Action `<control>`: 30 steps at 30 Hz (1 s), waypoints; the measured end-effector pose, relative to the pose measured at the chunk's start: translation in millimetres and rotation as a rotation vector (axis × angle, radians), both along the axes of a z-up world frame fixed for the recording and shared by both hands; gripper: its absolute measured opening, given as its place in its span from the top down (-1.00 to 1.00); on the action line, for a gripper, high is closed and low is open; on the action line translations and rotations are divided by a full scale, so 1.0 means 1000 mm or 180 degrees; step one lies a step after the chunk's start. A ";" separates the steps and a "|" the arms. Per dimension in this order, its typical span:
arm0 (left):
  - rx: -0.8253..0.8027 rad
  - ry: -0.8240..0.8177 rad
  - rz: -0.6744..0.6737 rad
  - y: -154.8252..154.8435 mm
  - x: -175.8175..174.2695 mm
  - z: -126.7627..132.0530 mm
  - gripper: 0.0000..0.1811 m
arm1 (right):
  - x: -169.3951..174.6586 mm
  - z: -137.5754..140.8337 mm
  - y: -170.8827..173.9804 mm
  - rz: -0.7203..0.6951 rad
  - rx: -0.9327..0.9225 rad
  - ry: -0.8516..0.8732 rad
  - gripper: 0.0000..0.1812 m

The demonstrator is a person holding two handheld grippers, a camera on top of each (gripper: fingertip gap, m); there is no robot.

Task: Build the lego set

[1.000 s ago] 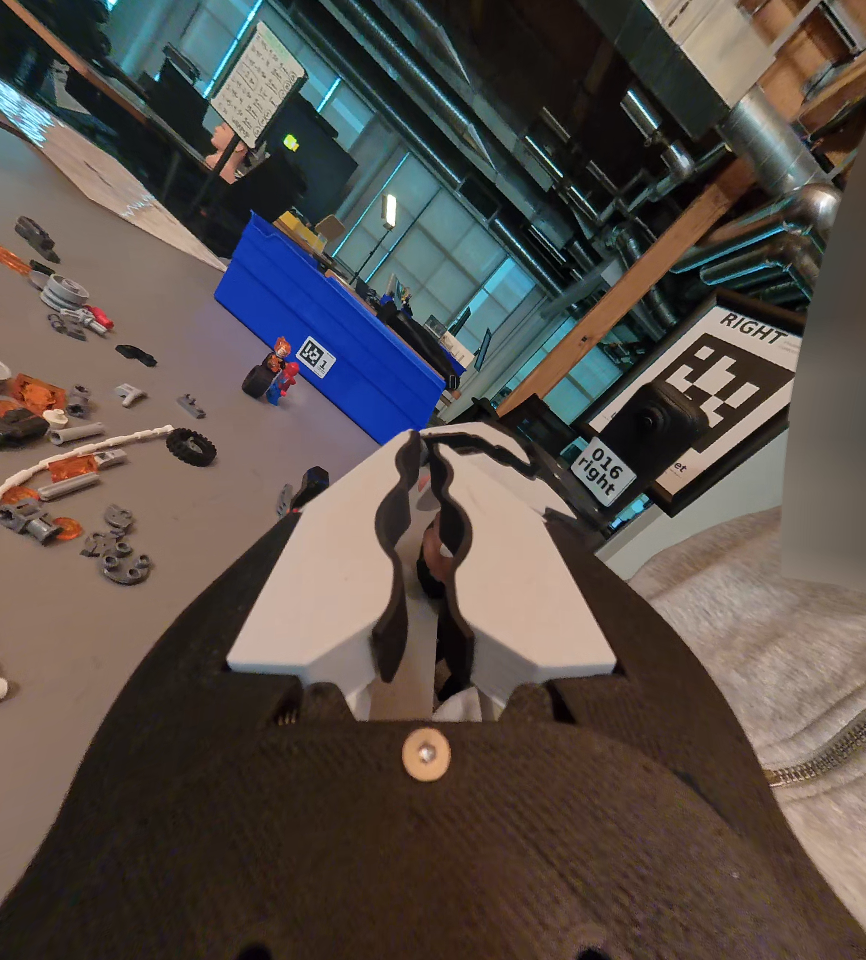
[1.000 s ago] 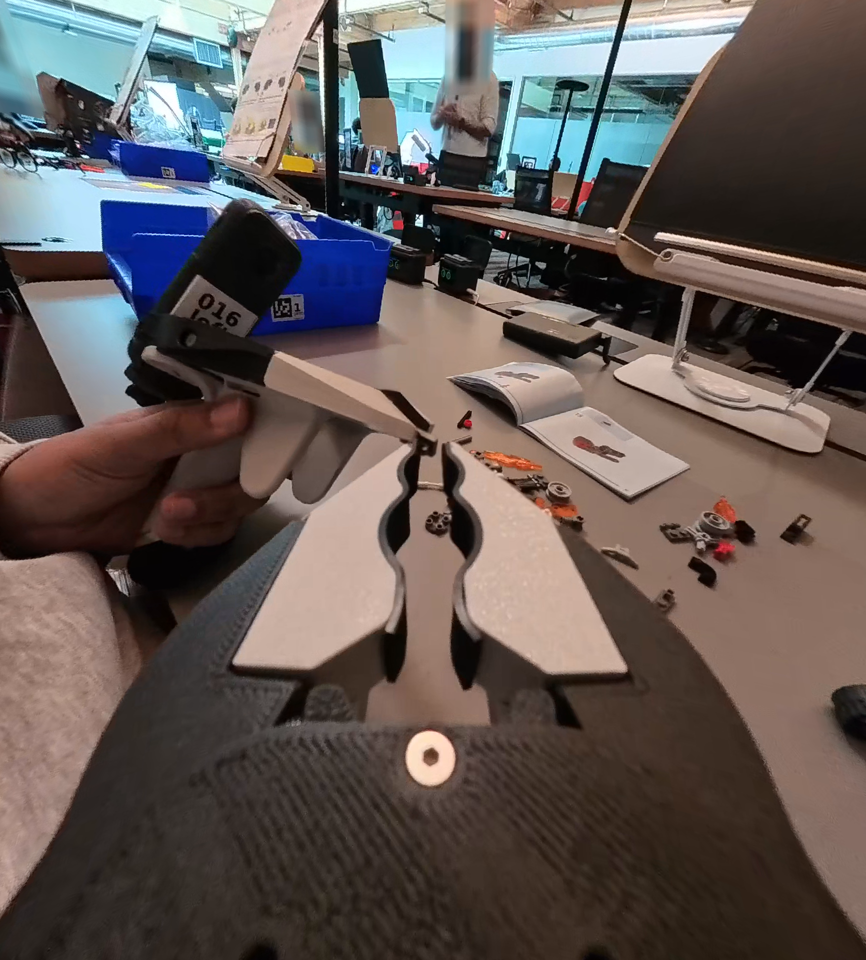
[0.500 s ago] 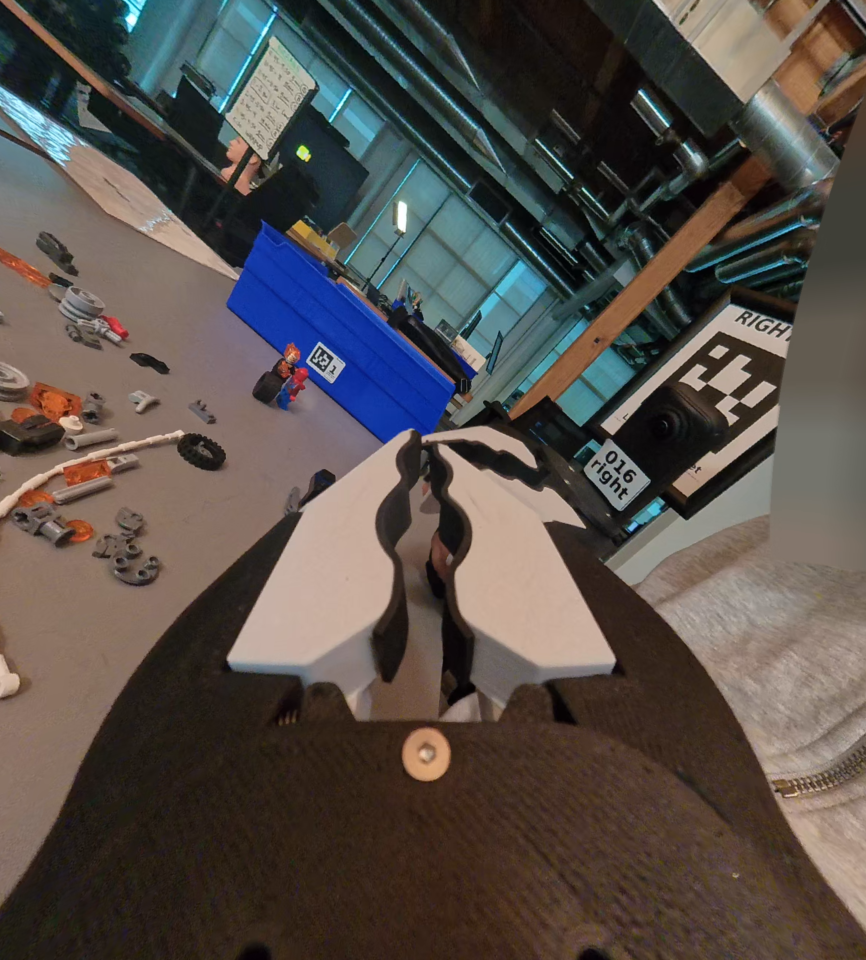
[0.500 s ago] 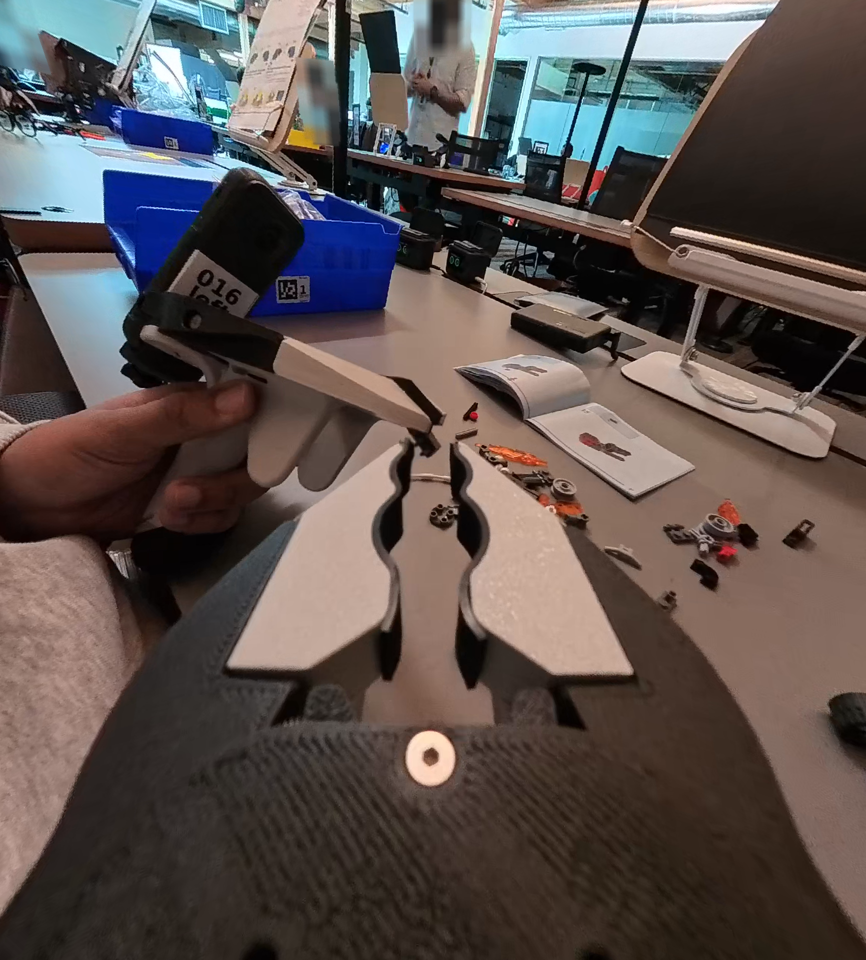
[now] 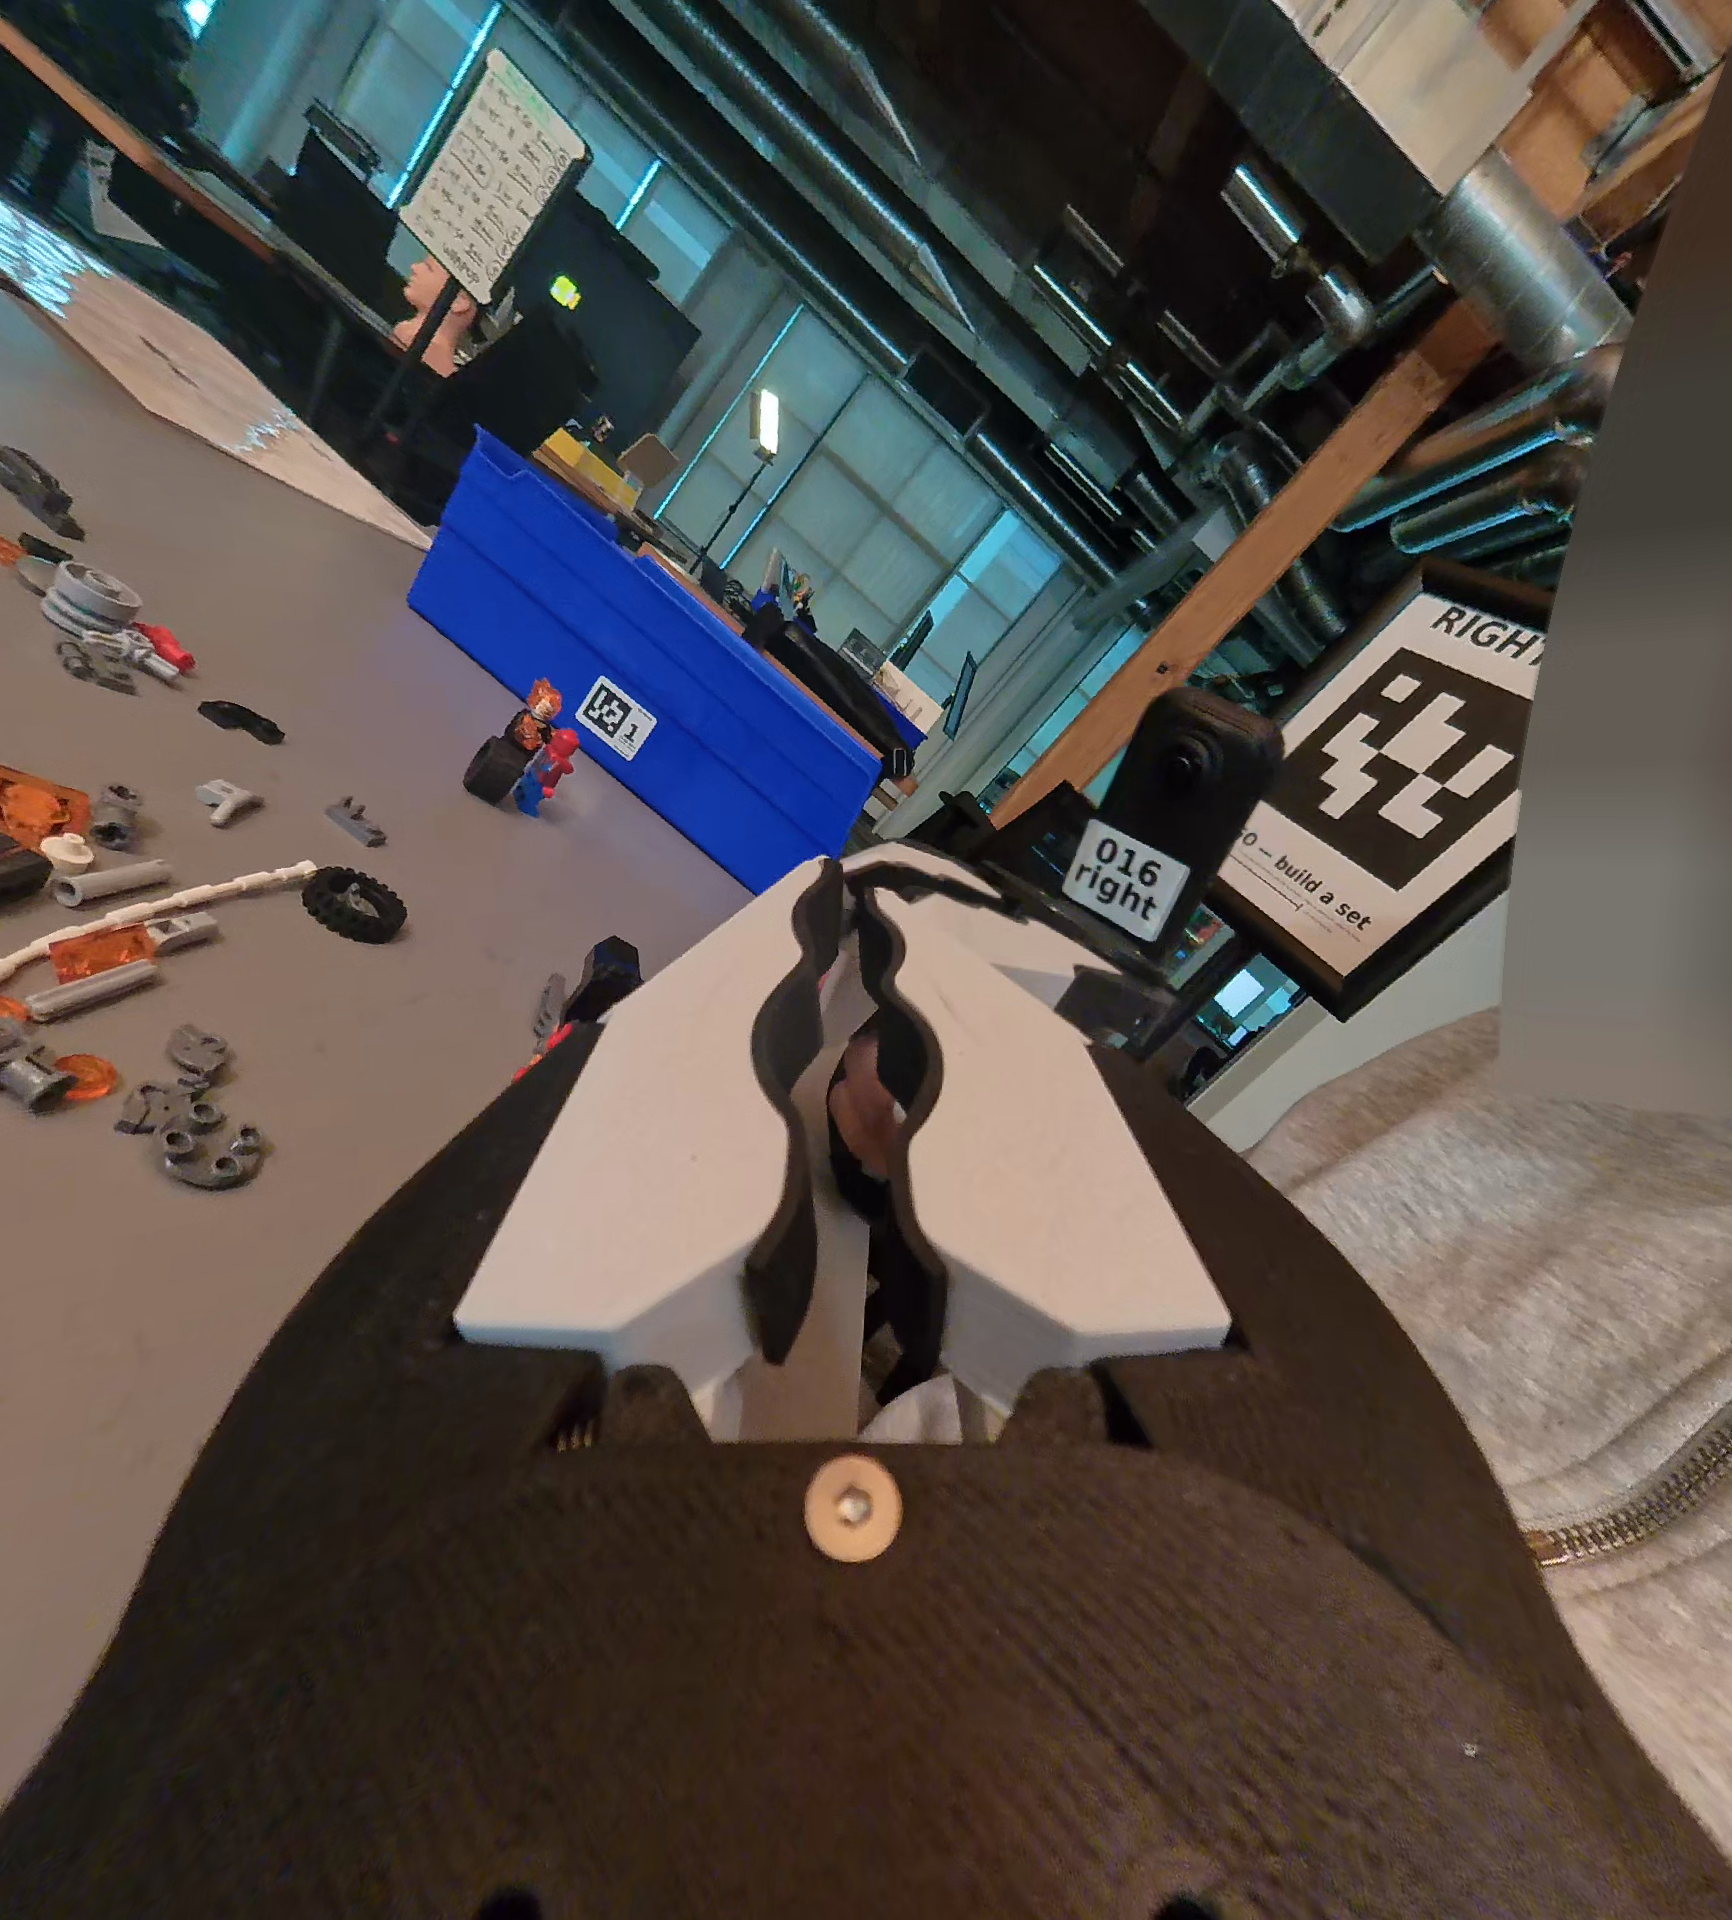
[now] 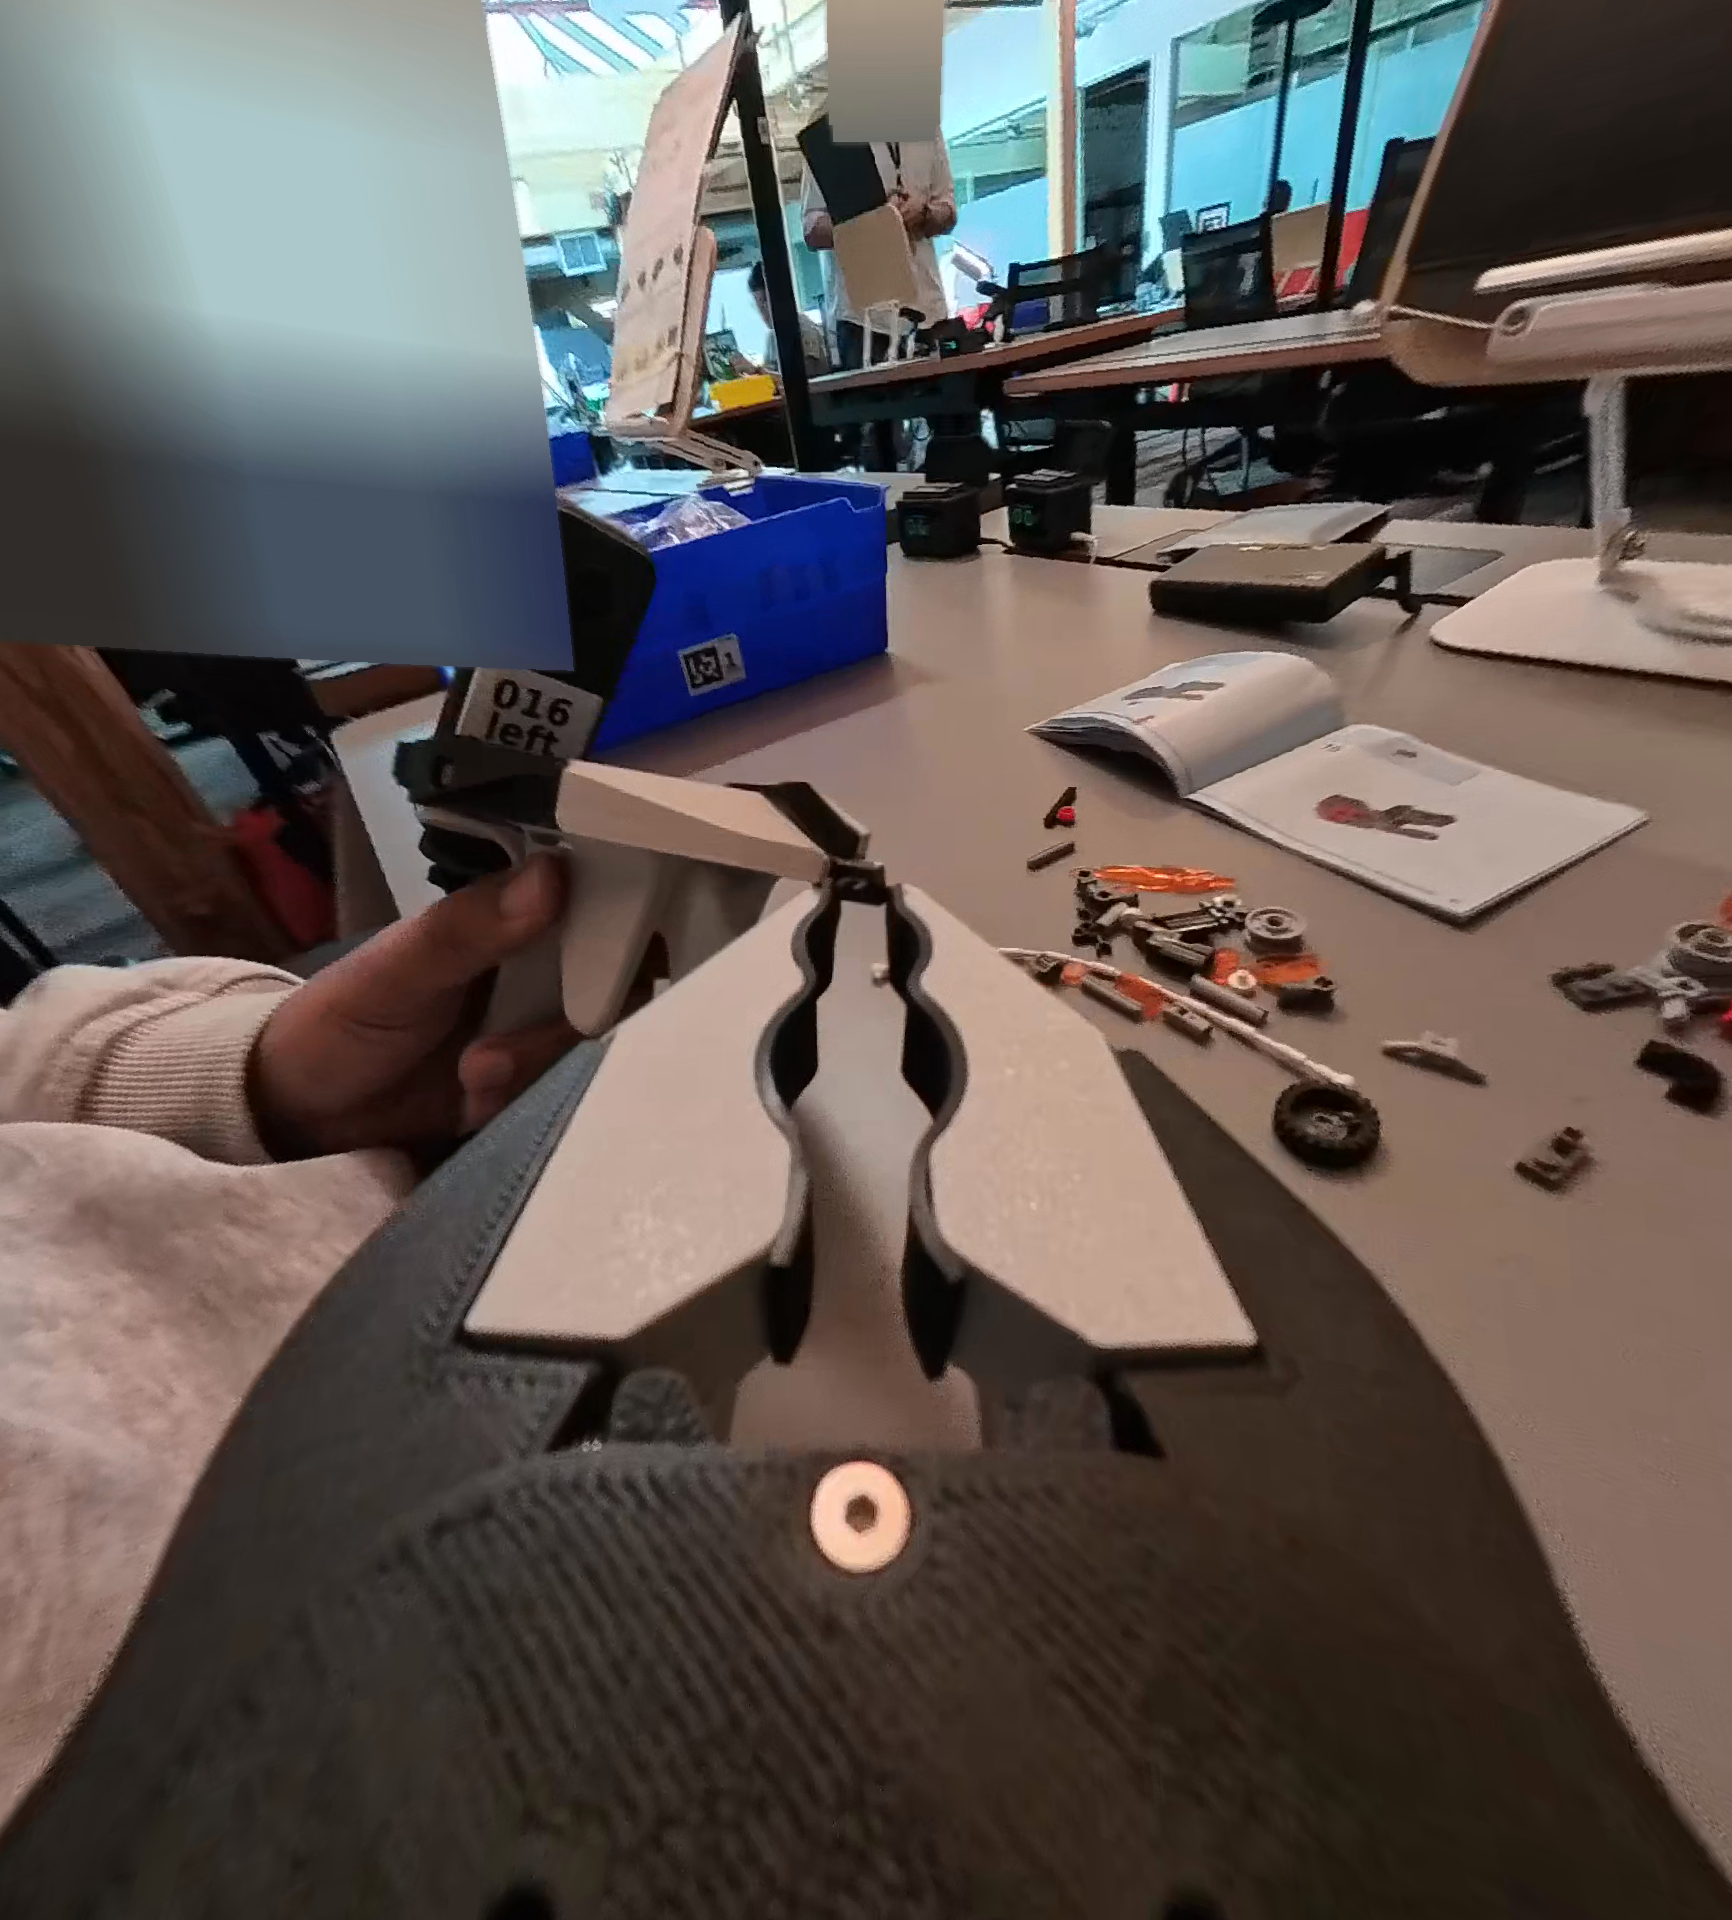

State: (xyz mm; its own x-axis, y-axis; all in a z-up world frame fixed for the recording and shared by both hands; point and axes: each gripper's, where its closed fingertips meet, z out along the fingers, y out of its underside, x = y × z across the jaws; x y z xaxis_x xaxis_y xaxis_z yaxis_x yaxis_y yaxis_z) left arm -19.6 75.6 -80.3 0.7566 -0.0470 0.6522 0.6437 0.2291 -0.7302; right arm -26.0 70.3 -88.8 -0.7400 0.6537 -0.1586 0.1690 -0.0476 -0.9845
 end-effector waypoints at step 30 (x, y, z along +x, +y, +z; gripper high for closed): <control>0.0021 -0.0038 -0.0084 -0.005 0.000 0.000 0.91 | 0.005 0.002 0.004 0.0068 0.0324 0.0360 0.92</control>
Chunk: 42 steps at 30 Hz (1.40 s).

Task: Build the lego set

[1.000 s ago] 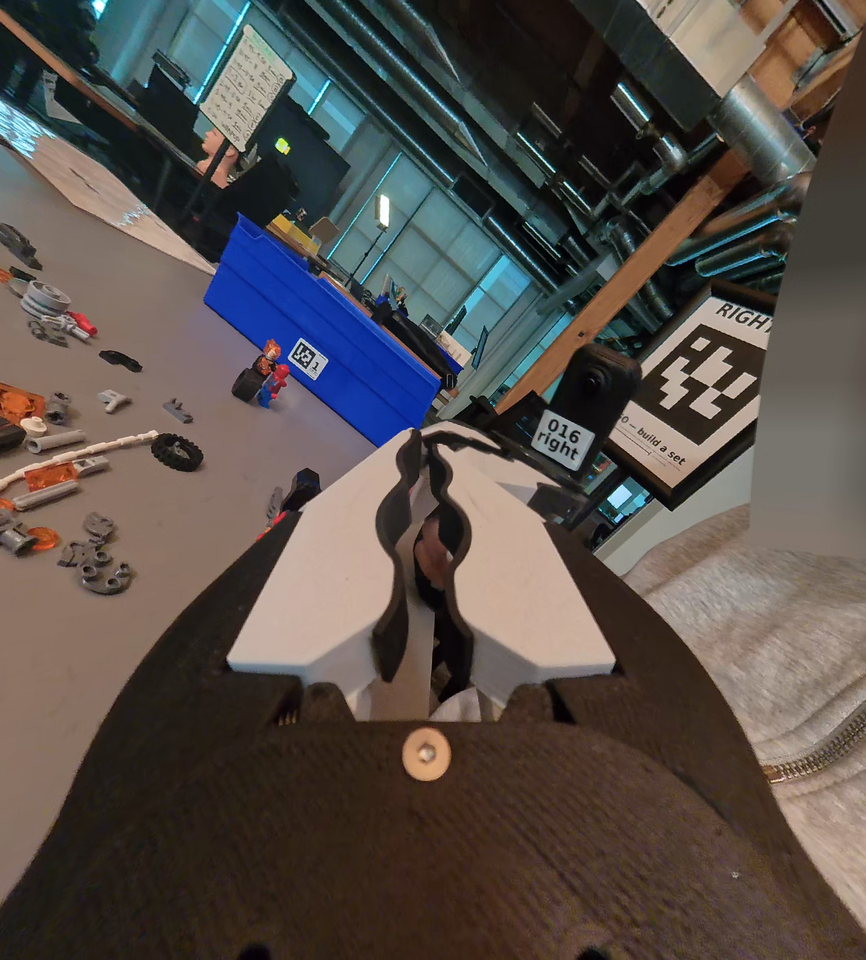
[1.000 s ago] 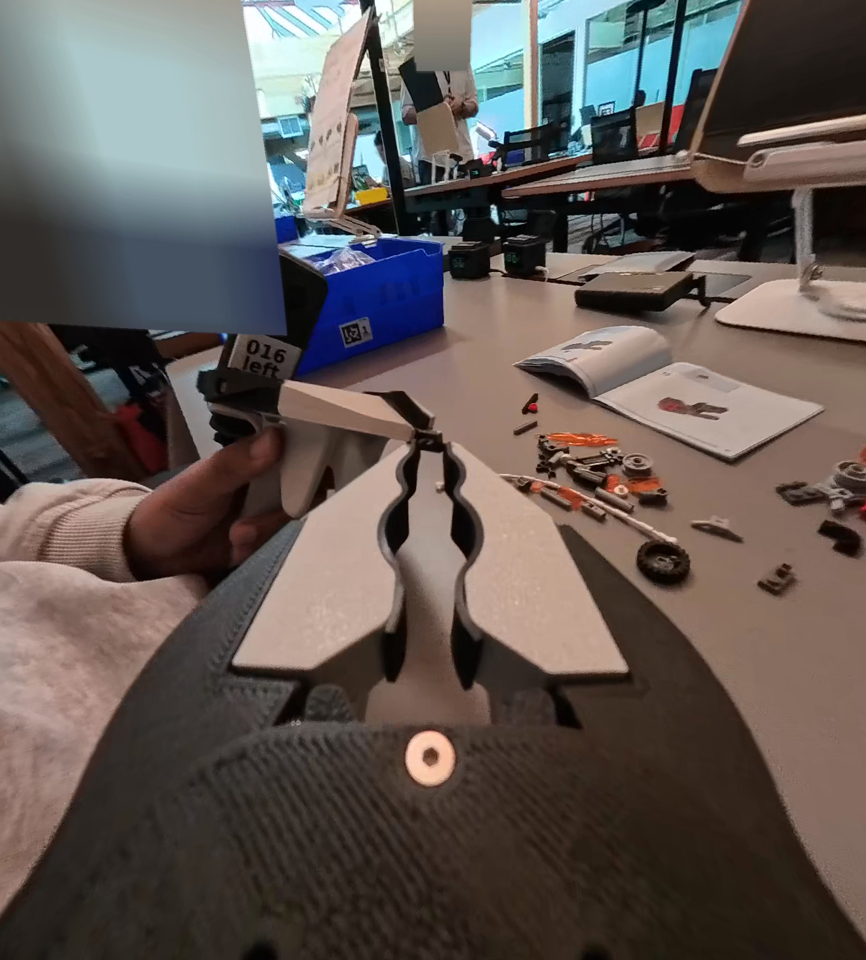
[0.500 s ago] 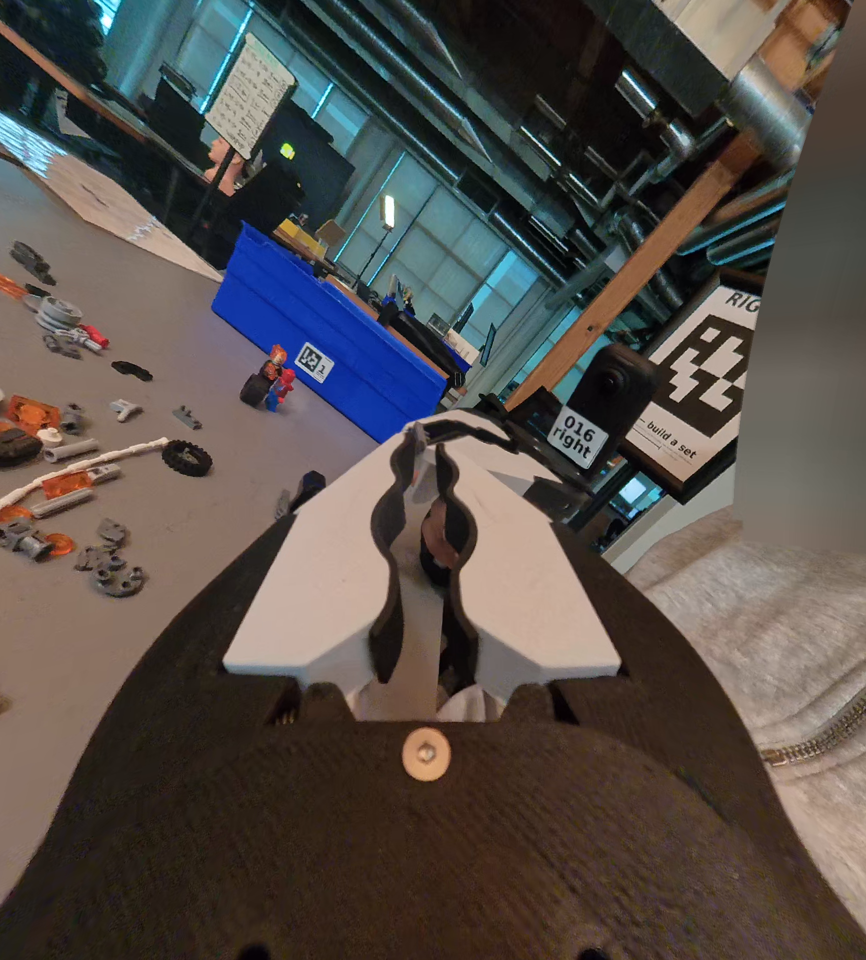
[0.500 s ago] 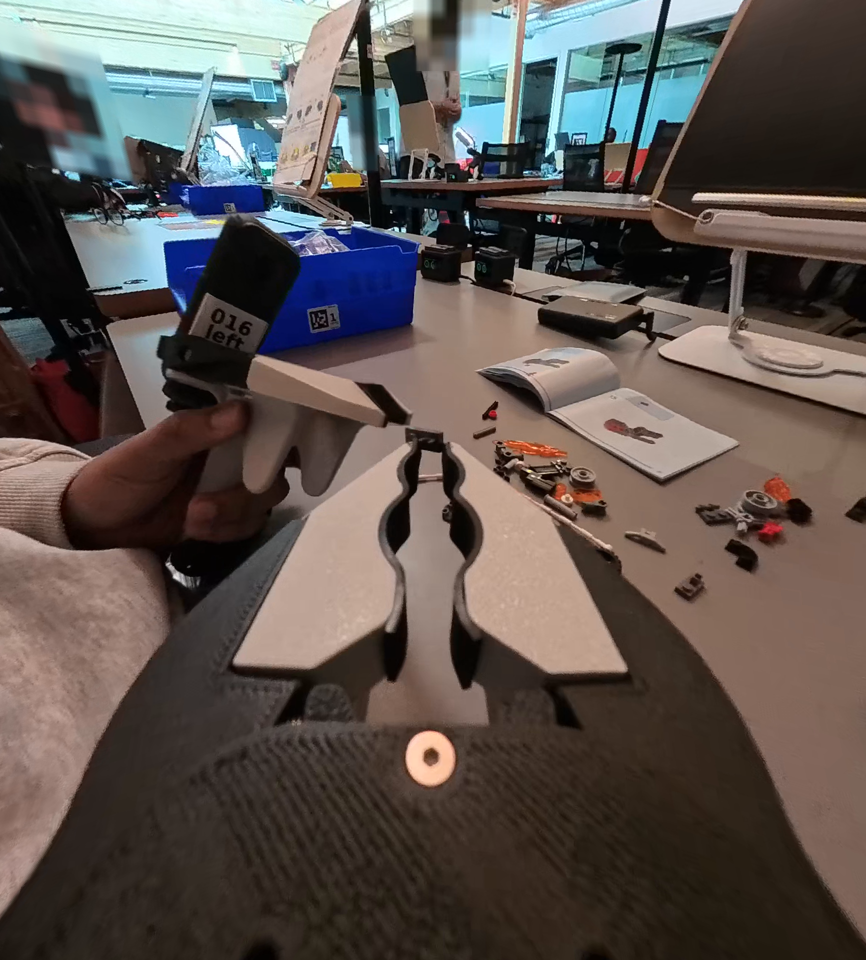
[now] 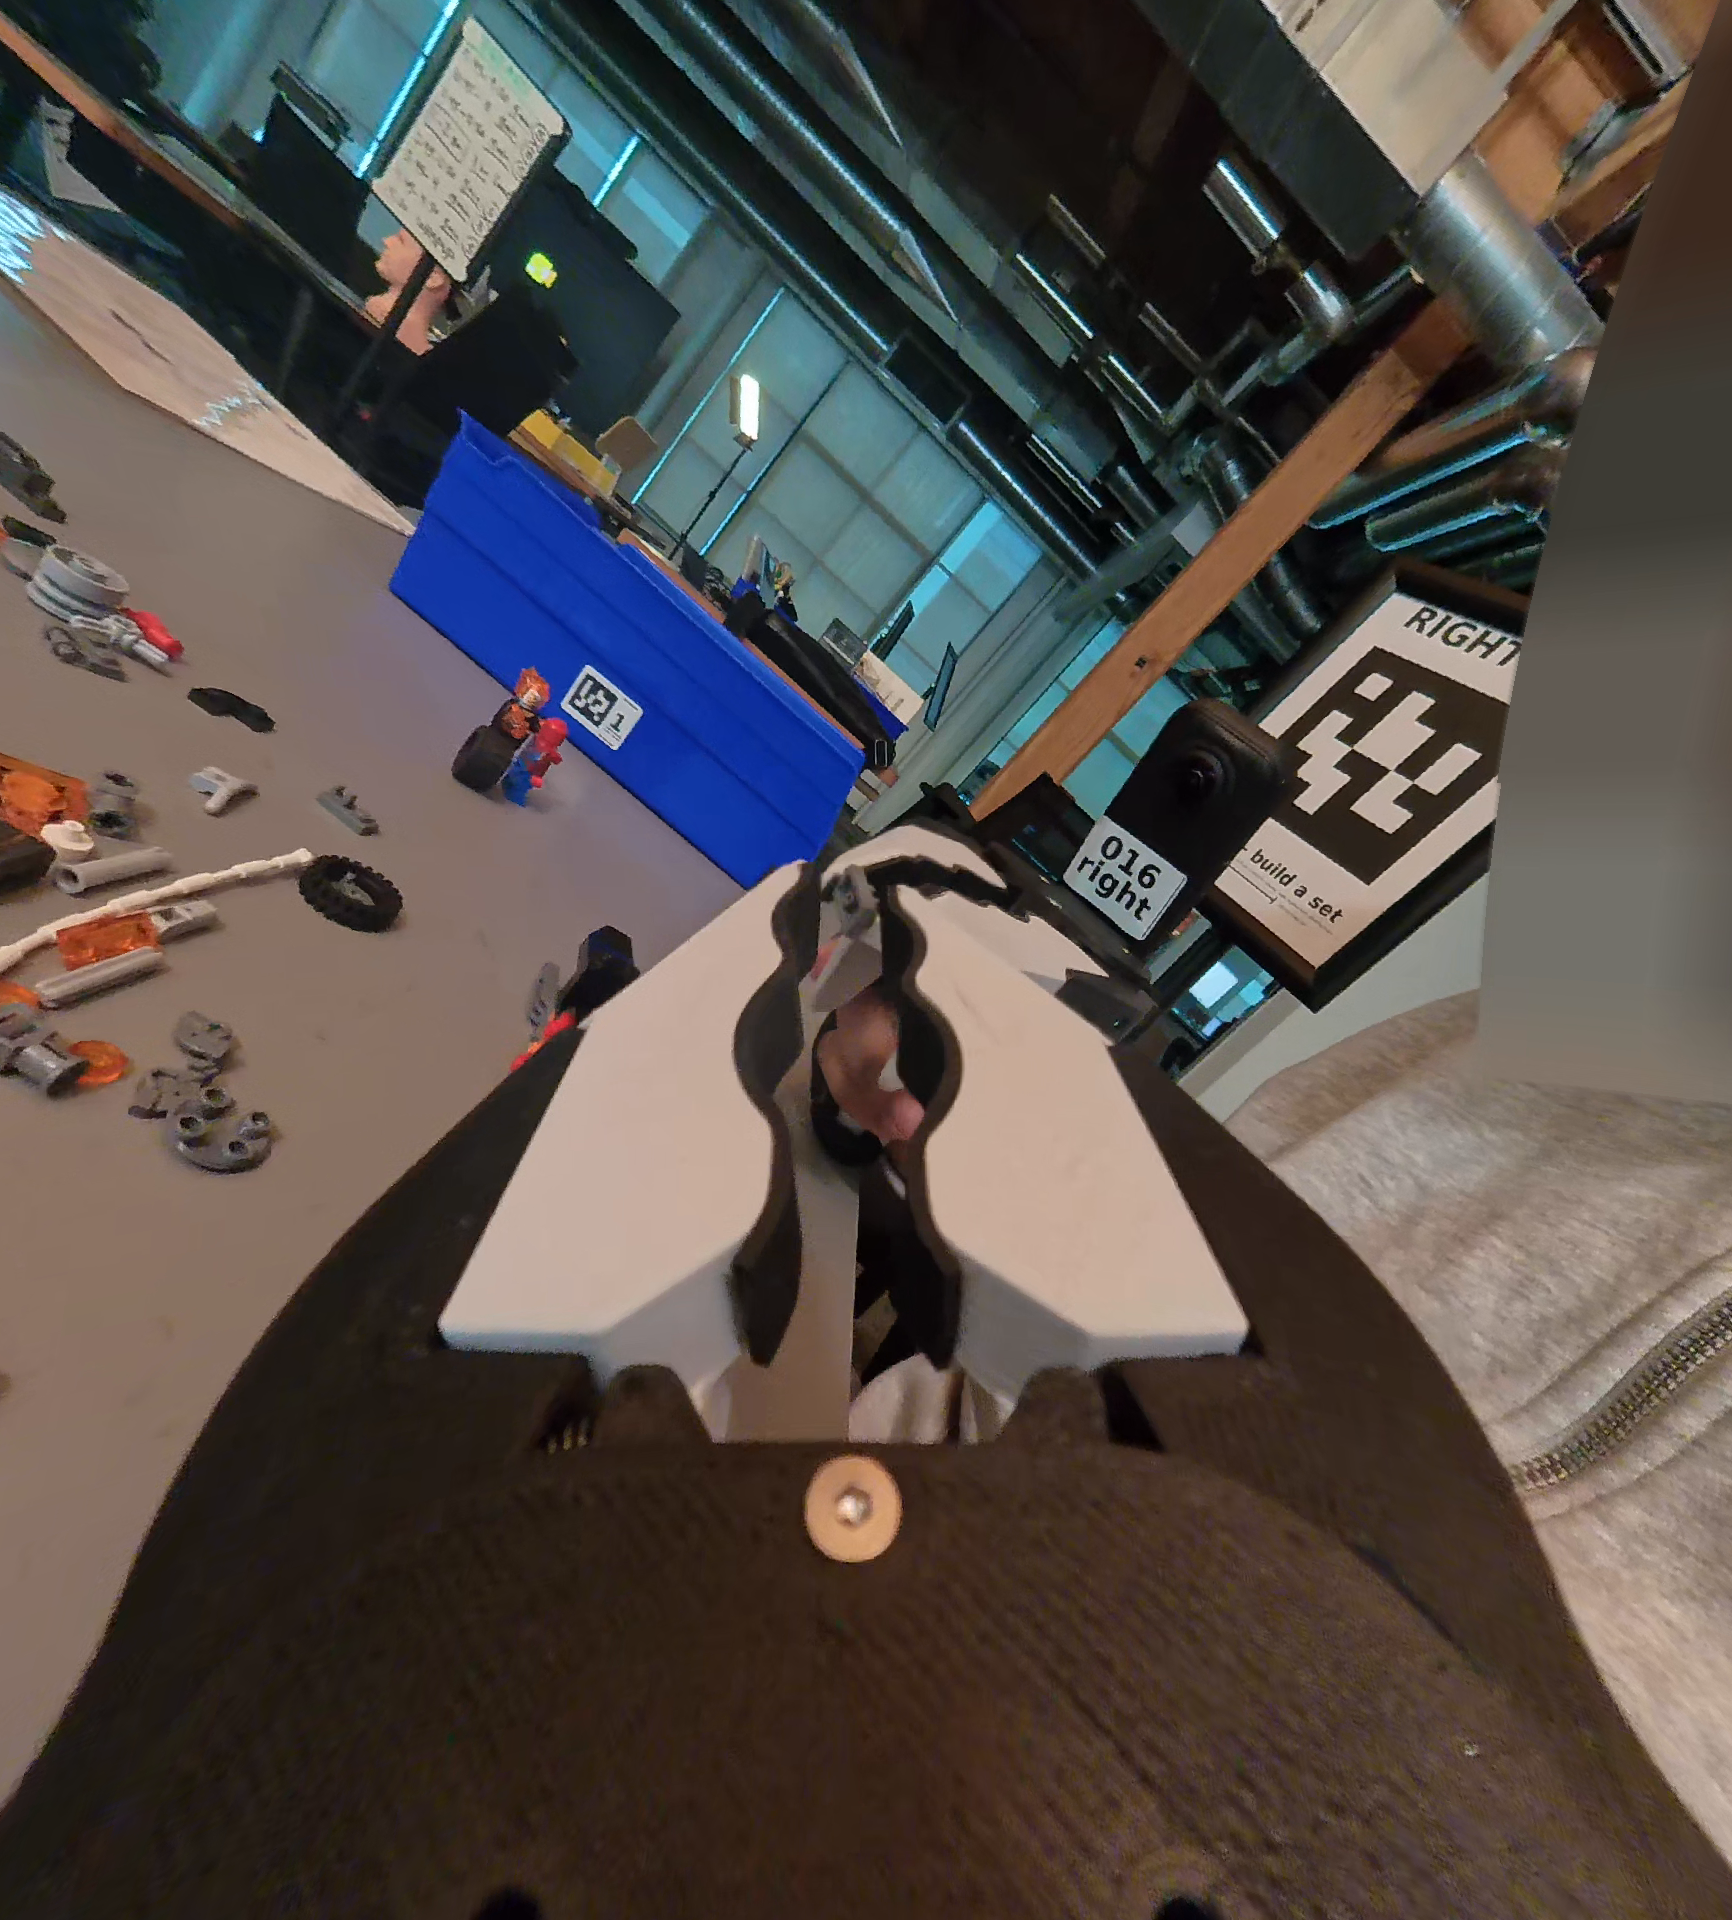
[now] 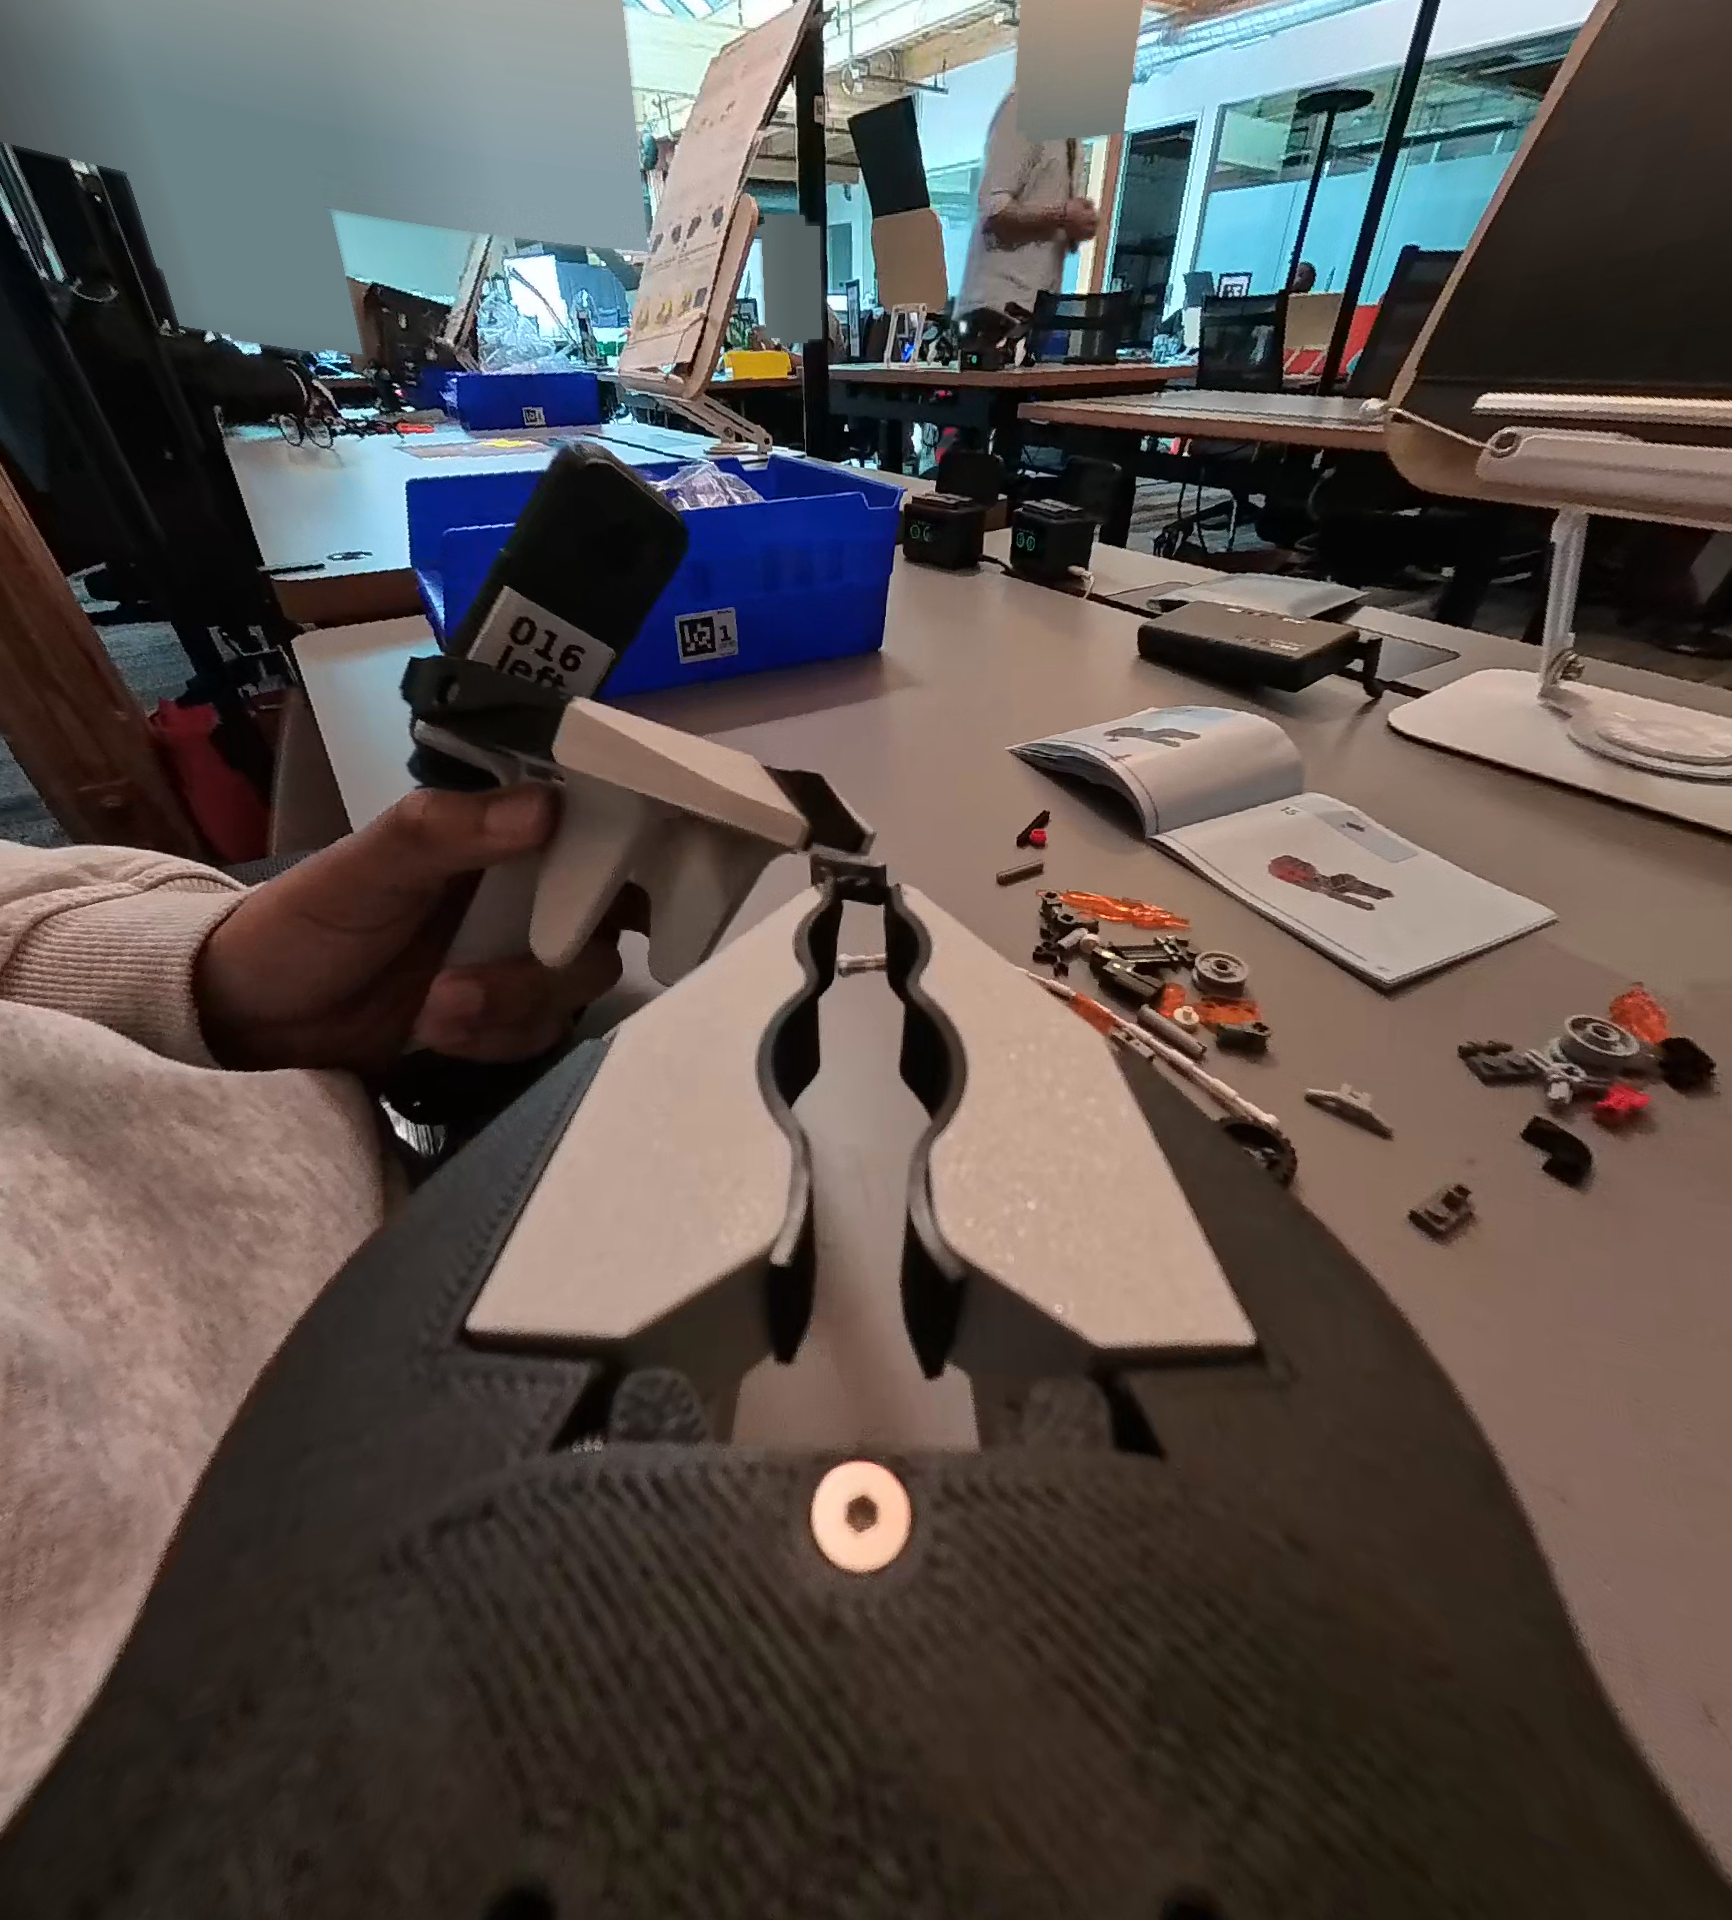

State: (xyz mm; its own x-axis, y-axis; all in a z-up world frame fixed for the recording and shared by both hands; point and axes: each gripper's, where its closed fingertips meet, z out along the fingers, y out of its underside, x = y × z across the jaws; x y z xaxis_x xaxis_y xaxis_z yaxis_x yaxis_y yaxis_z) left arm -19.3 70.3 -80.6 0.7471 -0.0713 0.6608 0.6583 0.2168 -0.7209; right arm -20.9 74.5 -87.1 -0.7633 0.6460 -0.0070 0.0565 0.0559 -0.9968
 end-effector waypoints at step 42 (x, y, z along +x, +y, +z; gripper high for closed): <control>-0.0692 0.0349 0.0130 0.016 0.003 -0.016 0.60 | 0.001 -0.016 0.049 -0.0358 0.0400 -0.0184 0.96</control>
